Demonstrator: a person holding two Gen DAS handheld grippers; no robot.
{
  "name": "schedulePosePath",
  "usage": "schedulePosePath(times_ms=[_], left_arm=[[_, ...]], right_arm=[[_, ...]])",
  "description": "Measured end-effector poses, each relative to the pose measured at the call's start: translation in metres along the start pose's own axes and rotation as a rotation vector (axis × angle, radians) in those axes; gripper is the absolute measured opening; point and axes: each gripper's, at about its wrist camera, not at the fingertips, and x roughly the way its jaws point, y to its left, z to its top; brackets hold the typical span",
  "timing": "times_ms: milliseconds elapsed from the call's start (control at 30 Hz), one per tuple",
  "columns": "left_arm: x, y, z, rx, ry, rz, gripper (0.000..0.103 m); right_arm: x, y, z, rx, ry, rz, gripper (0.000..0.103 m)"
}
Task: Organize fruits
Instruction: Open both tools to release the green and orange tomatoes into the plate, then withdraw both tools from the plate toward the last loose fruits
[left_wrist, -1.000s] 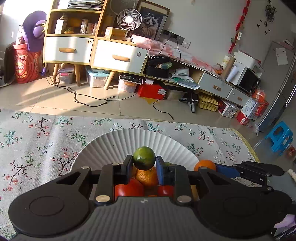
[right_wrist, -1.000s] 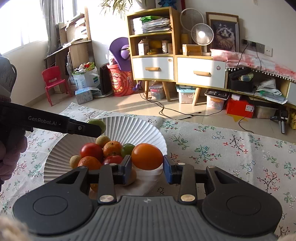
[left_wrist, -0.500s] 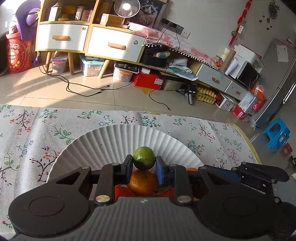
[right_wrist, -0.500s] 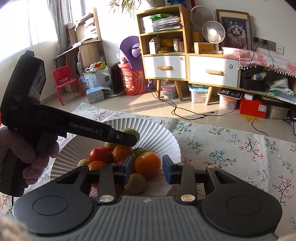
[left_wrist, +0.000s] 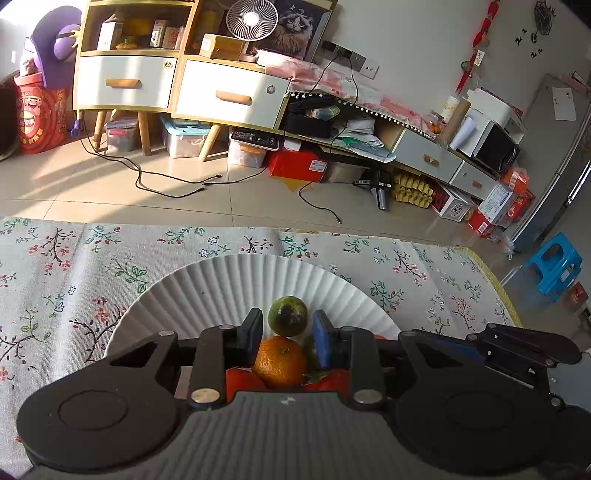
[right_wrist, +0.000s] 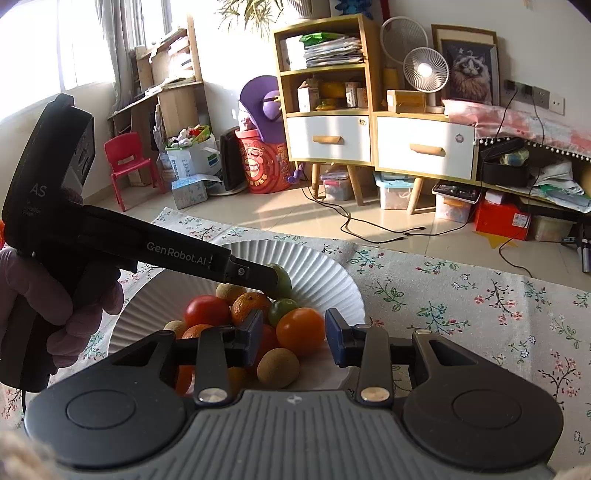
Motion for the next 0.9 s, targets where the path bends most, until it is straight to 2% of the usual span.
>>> schedulePosePath(times_ms=[167, 333, 667, 900], left_arm=[[-0.014, 0.0, -0.006, 0.004, -0.015, 0.005, 0.025], [-0.031, -0.001, -0.016, 0.026, -0.031, 0.025, 0.039], [-0.064, 0.0, -0.035, 0.054, -0.054, 0.05, 0.049], [-0.082, 0.002, -0.05, 0.061, -0.064, 0.065, 0.06]], right_arm=[[-0.007, 0.002, 0.001, 0.005, 0.002, -0.009, 0.042], [-0.016, 0.008, 0.0, 0.0, 0.003, -0.015, 0.049], [-0.027, 0.018, -0.002, -0.003, 0.008, -0.022, 0.055], [-0.042, 0.03, -0.012, 0.003, 0.01, -0.023, 0.06]])
